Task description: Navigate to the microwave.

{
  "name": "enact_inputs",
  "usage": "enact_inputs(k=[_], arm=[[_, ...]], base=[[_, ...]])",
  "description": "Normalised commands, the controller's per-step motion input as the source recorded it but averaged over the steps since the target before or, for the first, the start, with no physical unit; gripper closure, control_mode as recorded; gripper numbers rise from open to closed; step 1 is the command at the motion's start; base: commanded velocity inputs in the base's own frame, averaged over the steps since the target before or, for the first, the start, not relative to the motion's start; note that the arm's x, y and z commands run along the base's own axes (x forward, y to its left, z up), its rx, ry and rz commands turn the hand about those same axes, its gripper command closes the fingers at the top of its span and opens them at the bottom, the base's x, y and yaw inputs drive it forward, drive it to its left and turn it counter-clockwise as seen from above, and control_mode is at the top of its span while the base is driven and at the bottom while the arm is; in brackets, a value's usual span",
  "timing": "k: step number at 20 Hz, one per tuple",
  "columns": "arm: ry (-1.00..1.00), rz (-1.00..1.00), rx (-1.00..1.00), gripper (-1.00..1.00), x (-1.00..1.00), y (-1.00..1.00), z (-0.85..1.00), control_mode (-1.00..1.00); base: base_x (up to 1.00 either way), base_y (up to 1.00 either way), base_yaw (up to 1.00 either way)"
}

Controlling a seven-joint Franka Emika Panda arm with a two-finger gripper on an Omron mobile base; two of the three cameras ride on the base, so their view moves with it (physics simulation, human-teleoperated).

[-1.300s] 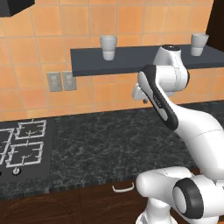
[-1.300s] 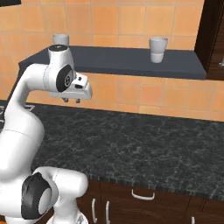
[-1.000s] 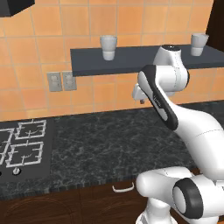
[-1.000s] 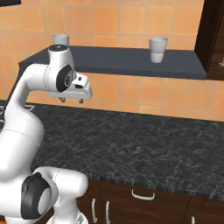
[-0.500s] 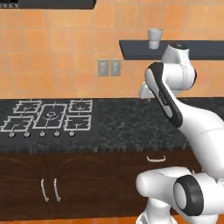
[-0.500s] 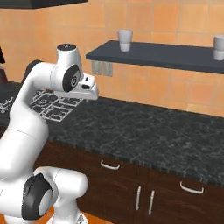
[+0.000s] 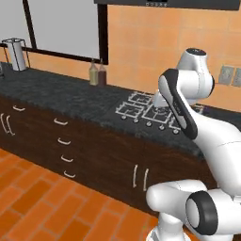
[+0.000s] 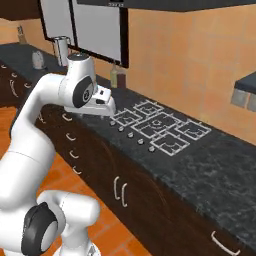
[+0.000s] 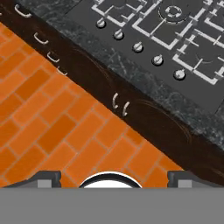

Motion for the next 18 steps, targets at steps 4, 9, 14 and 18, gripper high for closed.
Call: enact_inputs(k=[4,9,14,18], arm=[[0.00,0.00,0.00,-1.00,0.00,0.00,0.00,1.00],[0.00,0.00,0.00,-1.00,0.00,0.00,0.00,1.00],[0.00,0.00,0.00,-1.00,0.00,0.00,0.00,1.00],[0.00,0.00,0.00,-1.00,0.00,0.00,0.00,1.00]], base=[[0.00,0.68,0.77],[0.05,0.66,0.71],[0.30,0.51,0.68],[0.38,0.11,0.59]])
